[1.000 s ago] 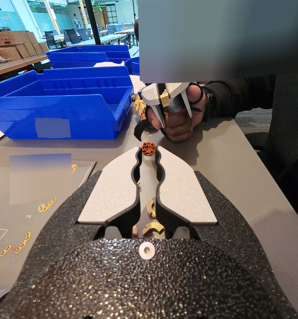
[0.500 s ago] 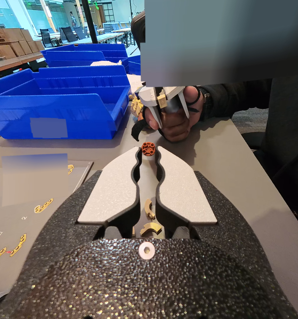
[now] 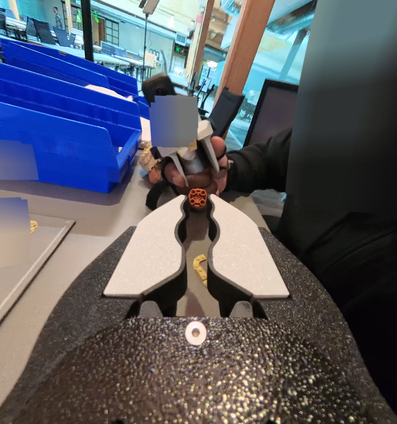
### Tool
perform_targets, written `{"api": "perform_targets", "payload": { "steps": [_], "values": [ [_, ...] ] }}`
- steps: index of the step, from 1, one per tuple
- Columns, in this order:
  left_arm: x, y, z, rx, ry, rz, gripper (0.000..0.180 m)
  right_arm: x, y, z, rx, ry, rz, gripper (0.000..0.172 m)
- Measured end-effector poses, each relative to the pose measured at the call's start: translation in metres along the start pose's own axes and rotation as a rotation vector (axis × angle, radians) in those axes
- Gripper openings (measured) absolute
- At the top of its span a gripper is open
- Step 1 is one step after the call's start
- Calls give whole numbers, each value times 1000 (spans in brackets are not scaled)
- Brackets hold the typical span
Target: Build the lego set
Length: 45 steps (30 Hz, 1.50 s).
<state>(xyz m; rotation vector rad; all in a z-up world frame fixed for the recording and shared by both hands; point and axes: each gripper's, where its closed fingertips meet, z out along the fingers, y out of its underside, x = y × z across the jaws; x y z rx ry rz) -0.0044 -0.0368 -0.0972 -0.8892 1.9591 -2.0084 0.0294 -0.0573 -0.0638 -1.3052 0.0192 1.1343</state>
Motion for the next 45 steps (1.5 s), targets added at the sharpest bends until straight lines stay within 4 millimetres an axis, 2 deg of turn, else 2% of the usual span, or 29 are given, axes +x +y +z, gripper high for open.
{"api": "perform_targets", "payload": {
  "steps": [4,8,13,17,22,33,45],
  "values": [
    [6,-6,-3,33,71,-90,13,-3,5,3,-30,-14,-13,7],
    [10,5,0,-38,95,-79,13,-8,27,12,-193,7,-165,7],
    [12,32,5,-250,33,115,13,-2,58,12,-483,111,-517,7],
    [12,47,8,-375,-23,291,13,2,70,13,-614,171,-634,7],
    [19,60,12,-442,14,348,13,7,93,1,-800,151,-792,7],
    [32,82,14,-541,100,375,13,5,120,-2,-958,73,-896,8],
    [40,82,17,-513,155,386,13,0,126,-3,-990,41,-917,8]
  ]
}}
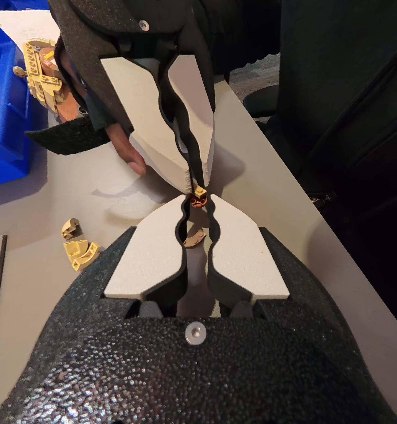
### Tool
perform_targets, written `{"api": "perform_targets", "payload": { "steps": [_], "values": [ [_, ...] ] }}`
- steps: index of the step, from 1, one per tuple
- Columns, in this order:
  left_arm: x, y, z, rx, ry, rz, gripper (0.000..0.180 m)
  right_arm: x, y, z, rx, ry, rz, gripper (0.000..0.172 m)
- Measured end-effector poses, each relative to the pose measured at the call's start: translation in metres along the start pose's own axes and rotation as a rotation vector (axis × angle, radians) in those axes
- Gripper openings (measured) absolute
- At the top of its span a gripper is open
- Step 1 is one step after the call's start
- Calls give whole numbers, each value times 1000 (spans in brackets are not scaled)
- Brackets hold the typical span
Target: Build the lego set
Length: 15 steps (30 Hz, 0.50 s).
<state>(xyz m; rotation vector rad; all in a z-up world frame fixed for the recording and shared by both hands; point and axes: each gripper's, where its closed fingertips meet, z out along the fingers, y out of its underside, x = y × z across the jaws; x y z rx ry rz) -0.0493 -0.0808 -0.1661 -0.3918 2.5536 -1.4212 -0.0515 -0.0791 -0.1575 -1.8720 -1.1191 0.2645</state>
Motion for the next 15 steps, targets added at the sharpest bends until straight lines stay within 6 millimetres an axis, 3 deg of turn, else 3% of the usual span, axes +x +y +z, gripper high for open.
{"api": "perform_targets", "payload": {
  "steps": [15],
  "values": [
    [3,-3,-1,23,14,16,13,-4,-5,0,36,-3,-28,10]
  ]
}}
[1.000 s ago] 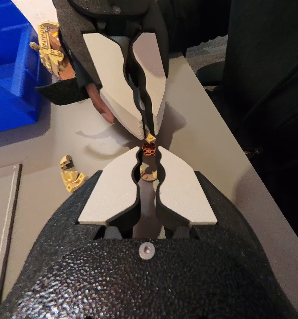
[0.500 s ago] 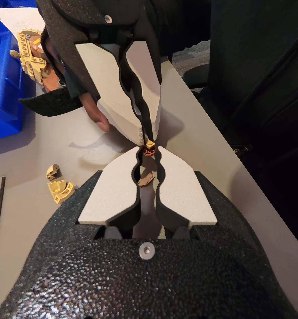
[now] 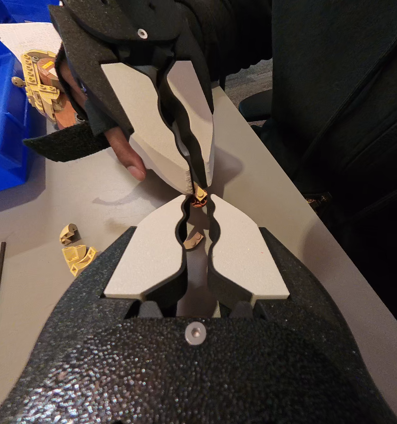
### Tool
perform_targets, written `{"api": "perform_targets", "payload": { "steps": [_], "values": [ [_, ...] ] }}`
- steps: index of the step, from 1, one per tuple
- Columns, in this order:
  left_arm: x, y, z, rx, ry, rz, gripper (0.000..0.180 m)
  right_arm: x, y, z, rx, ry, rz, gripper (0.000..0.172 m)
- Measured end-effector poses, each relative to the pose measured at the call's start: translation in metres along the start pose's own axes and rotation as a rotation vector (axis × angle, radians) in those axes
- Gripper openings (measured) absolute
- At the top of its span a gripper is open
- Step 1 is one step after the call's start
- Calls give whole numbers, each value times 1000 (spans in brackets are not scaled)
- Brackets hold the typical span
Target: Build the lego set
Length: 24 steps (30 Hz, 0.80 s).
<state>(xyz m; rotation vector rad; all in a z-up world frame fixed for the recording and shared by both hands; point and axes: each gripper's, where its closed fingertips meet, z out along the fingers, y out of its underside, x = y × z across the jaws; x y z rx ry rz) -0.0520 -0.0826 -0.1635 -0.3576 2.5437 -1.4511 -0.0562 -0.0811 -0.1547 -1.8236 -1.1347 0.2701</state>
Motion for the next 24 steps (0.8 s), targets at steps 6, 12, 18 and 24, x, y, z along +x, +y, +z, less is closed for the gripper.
{"api": "perform_targets", "payload": {
  "steps": [6,12,18,24],
  "values": [
    [-3,1,-2,-5,-15,-10,13,6,-4,-5,32,58,-23,18],
    [-13,4,-8,-23,-64,-54,13,8,-6,-8,34,114,-63,19],
    [-19,7,-12,-50,-104,-46,13,12,7,-6,-29,129,-12,20],
    [-18,6,-13,-59,-106,-36,13,14,10,-4,-38,135,2,20]
  ]
}}
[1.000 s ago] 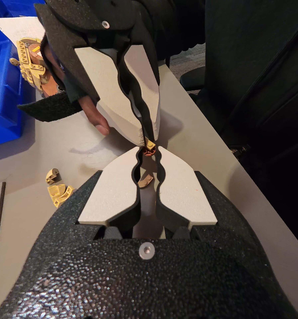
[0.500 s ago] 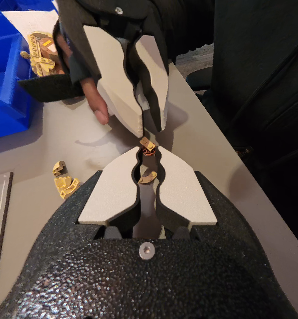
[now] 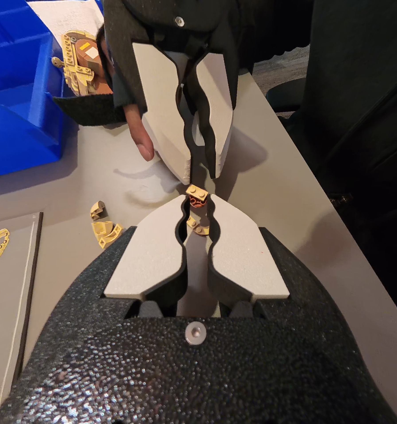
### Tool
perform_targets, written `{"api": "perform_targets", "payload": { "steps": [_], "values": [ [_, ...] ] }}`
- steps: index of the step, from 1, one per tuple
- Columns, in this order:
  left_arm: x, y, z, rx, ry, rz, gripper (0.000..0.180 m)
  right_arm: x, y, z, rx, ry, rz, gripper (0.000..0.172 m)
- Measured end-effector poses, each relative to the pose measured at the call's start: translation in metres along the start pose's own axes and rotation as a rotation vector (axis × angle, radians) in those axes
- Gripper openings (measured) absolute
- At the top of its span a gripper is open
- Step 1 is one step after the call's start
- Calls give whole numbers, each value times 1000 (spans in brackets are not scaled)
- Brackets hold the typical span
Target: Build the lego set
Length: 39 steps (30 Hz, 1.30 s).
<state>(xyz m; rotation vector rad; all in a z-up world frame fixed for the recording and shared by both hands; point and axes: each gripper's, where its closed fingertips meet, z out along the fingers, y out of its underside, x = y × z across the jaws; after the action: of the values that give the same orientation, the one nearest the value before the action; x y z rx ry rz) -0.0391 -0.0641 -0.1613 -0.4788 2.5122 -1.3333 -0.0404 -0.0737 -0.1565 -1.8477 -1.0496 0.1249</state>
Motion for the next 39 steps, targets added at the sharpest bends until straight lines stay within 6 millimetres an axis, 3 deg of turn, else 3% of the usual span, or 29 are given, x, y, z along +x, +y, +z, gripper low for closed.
{"api": "perform_targets", "payload": {
  "steps": [11,19,29,34,39],
  "values": [
    [0,0,-1,0,3,-14,13,6,-3,0,19,57,-48,20],
    [2,1,-2,11,51,-79,13,5,-4,2,12,183,-357,22],
    [6,-2,-3,26,82,-99,13,8,-4,13,-60,295,-550,36],
    [7,-3,-3,39,105,-136,13,8,-9,15,-53,329,-598,13],
    [9,-5,-4,74,148,-203,13,7,-11,14,-48,323,-607,11]
  ]
}}
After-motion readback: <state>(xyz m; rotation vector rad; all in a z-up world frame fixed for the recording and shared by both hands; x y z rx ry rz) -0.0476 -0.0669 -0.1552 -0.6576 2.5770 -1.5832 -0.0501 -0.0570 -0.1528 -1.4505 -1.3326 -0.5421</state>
